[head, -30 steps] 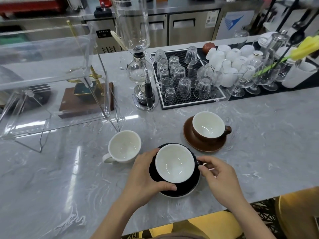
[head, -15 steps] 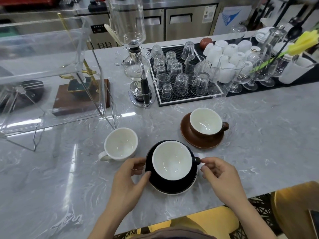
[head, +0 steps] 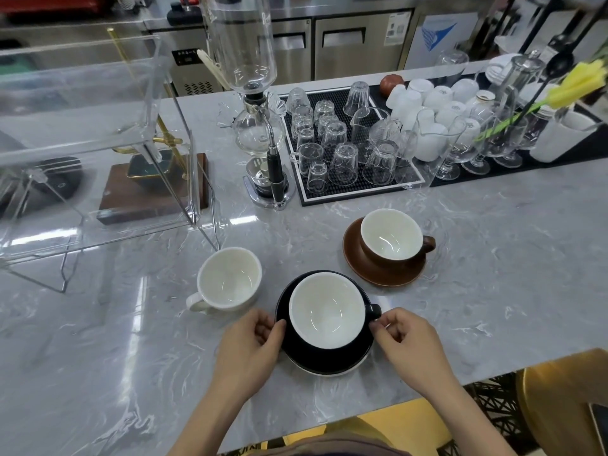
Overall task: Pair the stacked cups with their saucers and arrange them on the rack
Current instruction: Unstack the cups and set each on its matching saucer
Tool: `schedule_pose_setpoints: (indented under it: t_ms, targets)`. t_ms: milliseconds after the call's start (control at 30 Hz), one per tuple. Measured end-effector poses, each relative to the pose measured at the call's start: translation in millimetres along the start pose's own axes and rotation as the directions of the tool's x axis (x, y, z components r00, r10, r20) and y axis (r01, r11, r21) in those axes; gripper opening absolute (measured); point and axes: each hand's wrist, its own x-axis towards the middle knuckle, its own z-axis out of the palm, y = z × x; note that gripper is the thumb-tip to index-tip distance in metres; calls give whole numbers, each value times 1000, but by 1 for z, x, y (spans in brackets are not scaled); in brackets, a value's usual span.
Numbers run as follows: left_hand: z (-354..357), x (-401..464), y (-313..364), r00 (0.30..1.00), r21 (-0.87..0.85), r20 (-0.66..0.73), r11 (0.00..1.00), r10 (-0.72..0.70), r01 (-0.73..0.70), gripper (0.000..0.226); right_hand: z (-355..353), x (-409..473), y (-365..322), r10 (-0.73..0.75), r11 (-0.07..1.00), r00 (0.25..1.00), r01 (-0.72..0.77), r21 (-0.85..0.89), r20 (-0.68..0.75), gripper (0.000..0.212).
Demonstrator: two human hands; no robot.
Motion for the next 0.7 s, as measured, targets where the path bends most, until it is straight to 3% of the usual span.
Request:
schedule_pose_setpoints:
  t_ms: [267,700]
  targets:
    - [-2,8,6,992,198,106,976,65,-85,46,-4,7,-3,6,986,993,15,-168,122,33]
    - [-1,7,-2,986,121,72,980,151,-159,46,4,0,-12,1,992,999,3,-123,32,36]
